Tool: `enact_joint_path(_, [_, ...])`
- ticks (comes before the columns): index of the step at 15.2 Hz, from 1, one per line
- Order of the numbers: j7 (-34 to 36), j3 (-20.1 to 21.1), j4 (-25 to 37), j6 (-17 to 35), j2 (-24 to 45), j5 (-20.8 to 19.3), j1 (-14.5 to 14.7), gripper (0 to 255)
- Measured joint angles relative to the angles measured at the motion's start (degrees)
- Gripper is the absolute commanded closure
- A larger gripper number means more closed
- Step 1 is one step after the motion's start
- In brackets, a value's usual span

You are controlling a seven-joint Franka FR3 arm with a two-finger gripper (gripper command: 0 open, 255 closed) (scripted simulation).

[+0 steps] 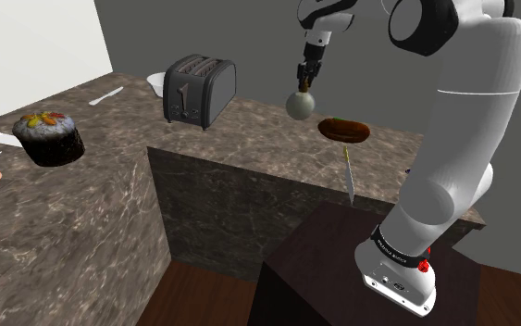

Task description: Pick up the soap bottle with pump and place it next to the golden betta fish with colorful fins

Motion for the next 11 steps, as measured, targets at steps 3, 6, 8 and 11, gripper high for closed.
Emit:
enact_joint_path(3, [0.1,-0.1,2.2,-2.4,-0.2,-0.1,-0.2,255])
enact_joint_path(6, [0.2,-0.2,4.1,-4.5,-0.5,-0.3,-0.2,255])
enact_joint_path(8, [0.2,-0.2,5.6,-6.0,-0.4,-0.3,-0.4,255])
enact_joint_path(11, [0.4,-0.3,7.9,-8.4,-0.5,-0.4,-0.5,255])
